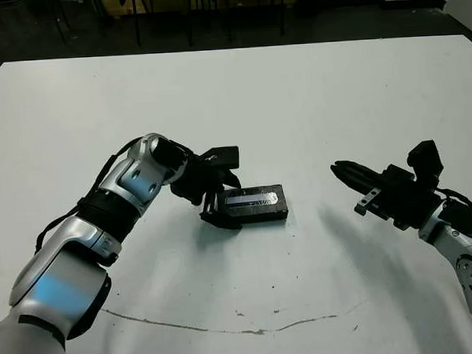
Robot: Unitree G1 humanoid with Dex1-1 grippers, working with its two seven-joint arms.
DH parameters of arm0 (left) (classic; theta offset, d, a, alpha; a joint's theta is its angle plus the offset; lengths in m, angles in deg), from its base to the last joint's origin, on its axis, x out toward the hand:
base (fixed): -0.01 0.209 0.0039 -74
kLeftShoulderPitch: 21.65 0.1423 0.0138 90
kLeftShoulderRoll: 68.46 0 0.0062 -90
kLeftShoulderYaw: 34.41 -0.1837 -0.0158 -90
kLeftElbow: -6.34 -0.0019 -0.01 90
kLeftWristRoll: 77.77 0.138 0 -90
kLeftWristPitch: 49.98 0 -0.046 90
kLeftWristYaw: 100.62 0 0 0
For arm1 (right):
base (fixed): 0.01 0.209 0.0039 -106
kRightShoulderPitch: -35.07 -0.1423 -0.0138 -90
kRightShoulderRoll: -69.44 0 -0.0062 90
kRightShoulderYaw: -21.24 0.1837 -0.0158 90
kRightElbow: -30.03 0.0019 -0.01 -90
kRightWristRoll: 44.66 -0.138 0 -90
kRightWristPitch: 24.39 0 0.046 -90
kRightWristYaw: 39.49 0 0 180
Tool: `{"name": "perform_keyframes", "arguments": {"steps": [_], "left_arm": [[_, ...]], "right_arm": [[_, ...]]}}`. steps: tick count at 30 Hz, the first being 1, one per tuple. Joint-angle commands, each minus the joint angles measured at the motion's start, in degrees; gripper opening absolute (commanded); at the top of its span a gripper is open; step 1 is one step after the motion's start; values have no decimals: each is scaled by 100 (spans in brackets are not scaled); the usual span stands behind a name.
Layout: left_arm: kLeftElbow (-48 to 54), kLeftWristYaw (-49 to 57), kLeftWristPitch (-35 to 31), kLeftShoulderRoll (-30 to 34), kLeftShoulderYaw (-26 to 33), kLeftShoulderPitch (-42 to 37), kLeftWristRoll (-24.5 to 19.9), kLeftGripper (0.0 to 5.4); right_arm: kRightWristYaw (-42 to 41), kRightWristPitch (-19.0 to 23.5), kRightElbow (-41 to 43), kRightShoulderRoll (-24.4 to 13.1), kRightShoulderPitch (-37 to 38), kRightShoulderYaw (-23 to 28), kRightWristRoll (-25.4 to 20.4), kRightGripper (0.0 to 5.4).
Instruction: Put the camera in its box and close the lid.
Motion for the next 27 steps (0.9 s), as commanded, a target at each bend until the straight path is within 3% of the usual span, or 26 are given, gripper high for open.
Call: {"name": "perform_keyframes", "arguments": {"steps": [1, 12, 15, 27], "left_arm": [[-156, -86, 54, 88, -156, 159, 213, 539], [233, -437, -87, 467, 217, 375, -103, 539], [637, -521, 64, 784, 367, 587, -208, 539], [2448, -60, -441, 2110, 1410, 1309, -471, 539]], "right_arm": [[0, 31, -69, -4, -7, -29, 6, 0], [90, 115, 26, -23, 48, -22, 17, 0], [50, 35, 2, 3, 63, -7, -7, 0], [45, -6, -35, -12, 22, -42, 57, 0]]}}
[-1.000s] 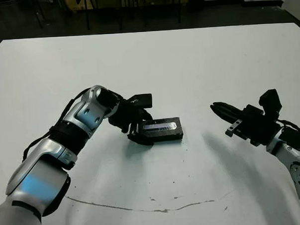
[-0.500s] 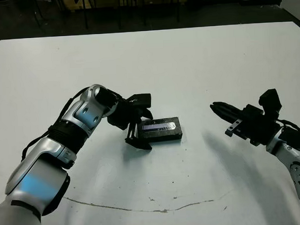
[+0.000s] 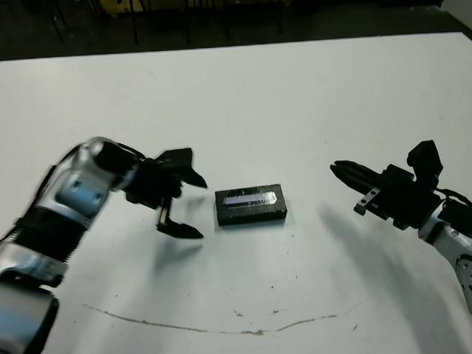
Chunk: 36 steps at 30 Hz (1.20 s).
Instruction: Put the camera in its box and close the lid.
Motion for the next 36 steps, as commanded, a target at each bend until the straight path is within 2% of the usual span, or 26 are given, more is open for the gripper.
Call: {"name": "perform_keyframes", "arguments": {"steps": [1, 3, 6, 10, 14, 23, 30, 33, 36], "left_arm": [[700, 600, -303, 301, 317, 359, 150, 539], [1331, 1373, -481, 240, 660, 727, 246, 521], [2056, 2612, -647, -218, 1117, 1268, 255, 476], [2383, 4735, -143, -1787, 1596, 1960, 43, 399], [2562, 5750, -242, -2792, 1412, 2185, -67, 324], [2595, 6405, -1123, -3268, 312, 2231, 539, 146], [2502, 6664, -1716, -3469, 20, 2276, 626, 9], [2428, 6635, -1906, -3444, -21, 2294, 572, 2], [2343, 6467, -2421, -3501, 93, 2291, 264, 2]], "right_arm": [[15, -14, -49, -29, 26, -35, 68, 0], [53, 24, -27, -10, 28, -25, 60, 0], [96, 8, -16, 53, 47, -6, 22, 0], [86, -25, -38, 81, 35, -20, 18, 0], [190, 37, 45, 91, 65, -32, 60, 0], [322, 62, 191, 96, 149, -56, 58, 0], [386, 148, 232, 158, 172, -64, -36, 0], [407, 144, 241, 139, 171, -89, -10, 0], [437, 258, 277, 138, 158, -82, -72, 0]]}}
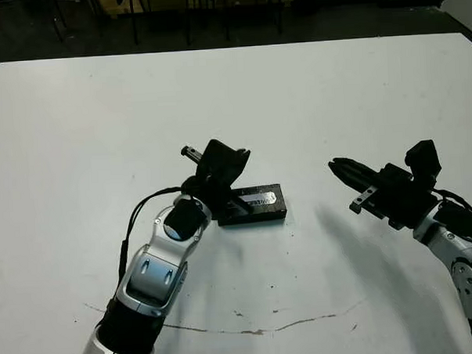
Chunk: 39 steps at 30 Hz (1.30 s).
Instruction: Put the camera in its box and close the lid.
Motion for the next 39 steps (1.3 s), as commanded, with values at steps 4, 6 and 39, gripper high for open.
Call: {"name": "perform_keyframes", "arguments": {"steps": [4, 6, 39], "left_arm": [[-236, -133, -925, -8, 102, 116, -345, 2], [-360, -132, -983, 3, 104, 116, -397, 2], [1396, -652, -793, 666, 1924, 937, -1732, 2]], "right_arm": [[129, 318, 164, 9, 101, -19, -51, 0], [92, 304, 147, 2, 84, -20, -72, 0], [184, 176, 145, 56, 156, -20, 12, 0]]}}
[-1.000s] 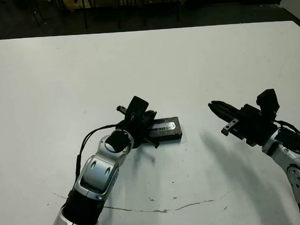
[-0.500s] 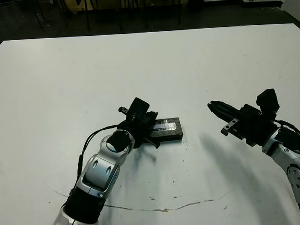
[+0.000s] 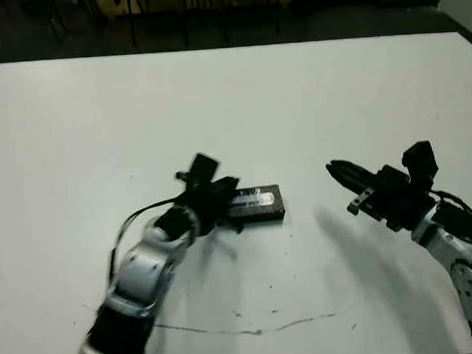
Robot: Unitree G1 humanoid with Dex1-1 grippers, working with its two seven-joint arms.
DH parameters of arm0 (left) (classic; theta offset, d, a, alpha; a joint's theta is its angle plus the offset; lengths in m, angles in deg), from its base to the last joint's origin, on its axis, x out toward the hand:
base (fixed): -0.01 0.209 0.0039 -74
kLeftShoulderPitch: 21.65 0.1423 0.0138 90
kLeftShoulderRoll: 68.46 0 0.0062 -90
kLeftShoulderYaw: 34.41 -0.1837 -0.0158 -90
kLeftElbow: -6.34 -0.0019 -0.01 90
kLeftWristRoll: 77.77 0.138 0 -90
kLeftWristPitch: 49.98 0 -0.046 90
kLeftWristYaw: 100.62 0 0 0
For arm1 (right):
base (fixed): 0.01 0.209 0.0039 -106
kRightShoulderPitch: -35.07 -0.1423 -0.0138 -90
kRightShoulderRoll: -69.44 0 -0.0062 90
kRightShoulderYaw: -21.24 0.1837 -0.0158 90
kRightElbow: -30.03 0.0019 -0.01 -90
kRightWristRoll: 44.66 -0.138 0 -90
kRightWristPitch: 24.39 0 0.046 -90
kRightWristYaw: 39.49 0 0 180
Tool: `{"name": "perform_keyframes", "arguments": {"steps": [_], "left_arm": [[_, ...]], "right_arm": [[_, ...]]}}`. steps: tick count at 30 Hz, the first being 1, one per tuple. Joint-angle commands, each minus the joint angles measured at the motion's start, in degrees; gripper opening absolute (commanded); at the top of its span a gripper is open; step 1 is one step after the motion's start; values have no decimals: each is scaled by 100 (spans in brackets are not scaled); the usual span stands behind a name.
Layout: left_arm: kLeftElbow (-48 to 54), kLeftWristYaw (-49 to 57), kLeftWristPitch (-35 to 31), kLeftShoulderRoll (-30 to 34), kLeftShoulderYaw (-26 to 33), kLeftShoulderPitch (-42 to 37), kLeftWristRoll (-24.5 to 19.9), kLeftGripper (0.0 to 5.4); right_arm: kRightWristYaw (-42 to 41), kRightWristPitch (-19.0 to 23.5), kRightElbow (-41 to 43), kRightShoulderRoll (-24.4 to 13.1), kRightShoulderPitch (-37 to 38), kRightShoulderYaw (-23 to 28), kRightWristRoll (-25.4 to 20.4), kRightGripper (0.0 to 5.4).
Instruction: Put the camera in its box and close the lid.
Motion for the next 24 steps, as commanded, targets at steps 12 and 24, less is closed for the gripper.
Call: {"name": "perform_keyframes", "arguments": {"steps": [12, 24], "left_arm": [[1643, 136, 1100, 552, 3013, 1392, -1647, 2], [-52, 971, 4434, -612, 2217, 2067, -244, 2]], "right_arm": [[616, 140, 281, 505, 229, 217, -303, 0], [1547, -1299, 676, 1411, 745, -243, 728, 0]]}}
